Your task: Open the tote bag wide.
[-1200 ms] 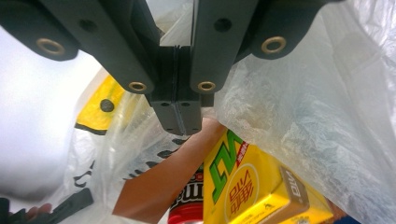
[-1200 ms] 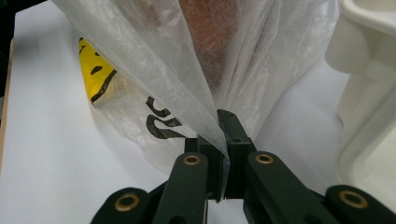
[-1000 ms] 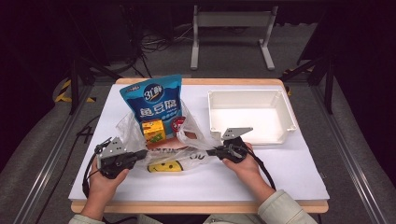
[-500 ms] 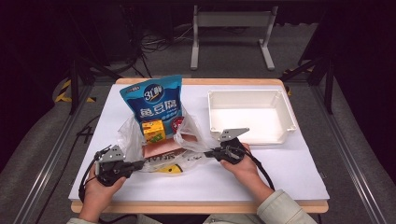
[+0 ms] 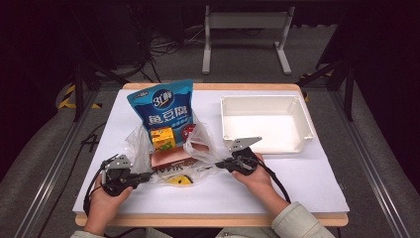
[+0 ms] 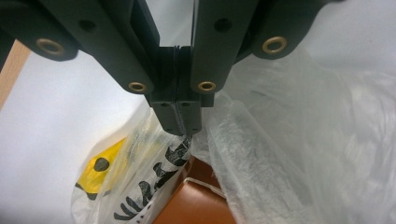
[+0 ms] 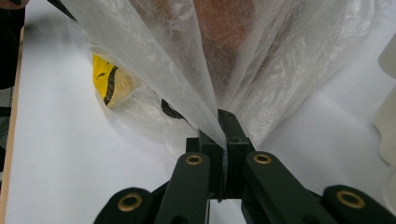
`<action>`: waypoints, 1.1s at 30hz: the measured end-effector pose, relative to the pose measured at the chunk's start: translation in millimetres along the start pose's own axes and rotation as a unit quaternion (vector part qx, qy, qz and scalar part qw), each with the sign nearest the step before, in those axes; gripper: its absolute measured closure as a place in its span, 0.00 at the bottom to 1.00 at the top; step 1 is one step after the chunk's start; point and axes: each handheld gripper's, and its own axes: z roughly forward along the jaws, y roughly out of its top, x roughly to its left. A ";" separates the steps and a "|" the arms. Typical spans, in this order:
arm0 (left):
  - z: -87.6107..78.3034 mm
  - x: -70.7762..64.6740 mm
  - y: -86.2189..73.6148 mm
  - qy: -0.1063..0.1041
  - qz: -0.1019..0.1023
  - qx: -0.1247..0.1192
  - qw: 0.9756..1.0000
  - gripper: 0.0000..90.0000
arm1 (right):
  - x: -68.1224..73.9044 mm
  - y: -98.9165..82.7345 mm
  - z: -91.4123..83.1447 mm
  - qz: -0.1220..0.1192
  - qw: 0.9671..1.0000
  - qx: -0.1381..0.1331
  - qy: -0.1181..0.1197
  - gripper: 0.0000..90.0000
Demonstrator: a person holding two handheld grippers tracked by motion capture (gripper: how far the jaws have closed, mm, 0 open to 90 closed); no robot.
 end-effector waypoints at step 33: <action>-29.9 -11.3 44.9 0.115 0.023 -0.131 0.984 0.51 | -6.7 -8.0 4.7 0.014 1.000 0.018 -0.019 0.99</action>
